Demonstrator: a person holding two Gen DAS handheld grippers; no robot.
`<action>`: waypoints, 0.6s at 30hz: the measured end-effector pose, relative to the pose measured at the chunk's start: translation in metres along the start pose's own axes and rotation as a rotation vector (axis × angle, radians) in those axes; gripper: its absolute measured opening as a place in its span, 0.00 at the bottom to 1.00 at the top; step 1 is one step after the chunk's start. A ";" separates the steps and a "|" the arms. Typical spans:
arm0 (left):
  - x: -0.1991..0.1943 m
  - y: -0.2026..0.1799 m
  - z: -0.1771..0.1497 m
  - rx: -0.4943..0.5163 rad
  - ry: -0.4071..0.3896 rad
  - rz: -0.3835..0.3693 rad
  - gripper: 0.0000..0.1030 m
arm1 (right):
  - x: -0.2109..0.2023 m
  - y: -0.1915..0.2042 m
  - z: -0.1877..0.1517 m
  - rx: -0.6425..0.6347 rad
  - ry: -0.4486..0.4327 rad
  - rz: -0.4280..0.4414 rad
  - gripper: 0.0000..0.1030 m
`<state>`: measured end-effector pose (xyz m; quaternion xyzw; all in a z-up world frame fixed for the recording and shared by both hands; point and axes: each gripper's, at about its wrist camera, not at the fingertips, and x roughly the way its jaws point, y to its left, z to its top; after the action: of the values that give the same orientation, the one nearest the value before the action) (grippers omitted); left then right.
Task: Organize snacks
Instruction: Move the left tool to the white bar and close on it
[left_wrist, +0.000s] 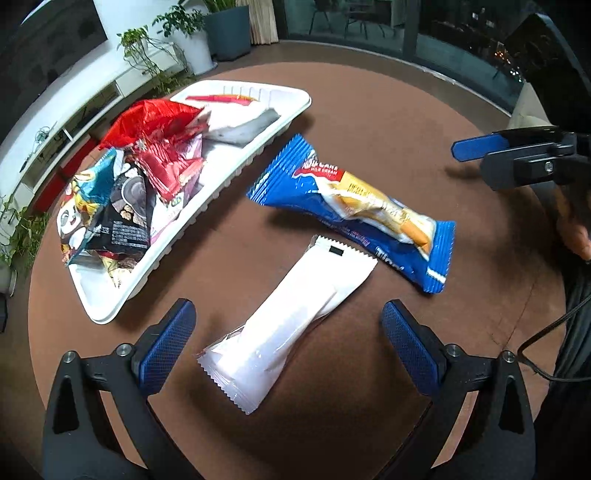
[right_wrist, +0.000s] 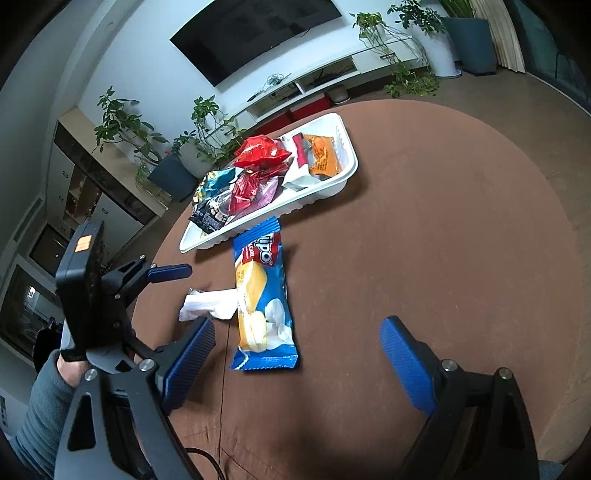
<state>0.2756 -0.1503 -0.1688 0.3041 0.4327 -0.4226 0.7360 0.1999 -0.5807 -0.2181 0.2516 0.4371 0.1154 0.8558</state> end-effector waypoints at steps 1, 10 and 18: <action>0.003 0.003 0.003 0.002 0.008 -0.004 0.99 | 0.001 0.000 0.001 0.002 0.002 0.001 0.91; 0.021 0.015 0.012 0.034 0.105 -0.108 0.81 | 0.011 -0.003 -0.002 0.007 0.030 0.010 0.90; 0.019 0.022 0.017 -0.001 0.111 -0.137 0.56 | 0.010 0.000 -0.002 -0.006 0.039 0.010 0.89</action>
<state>0.3067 -0.1604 -0.1768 0.2964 0.4926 -0.4543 0.6806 0.2046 -0.5760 -0.2265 0.2490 0.4520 0.1255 0.8473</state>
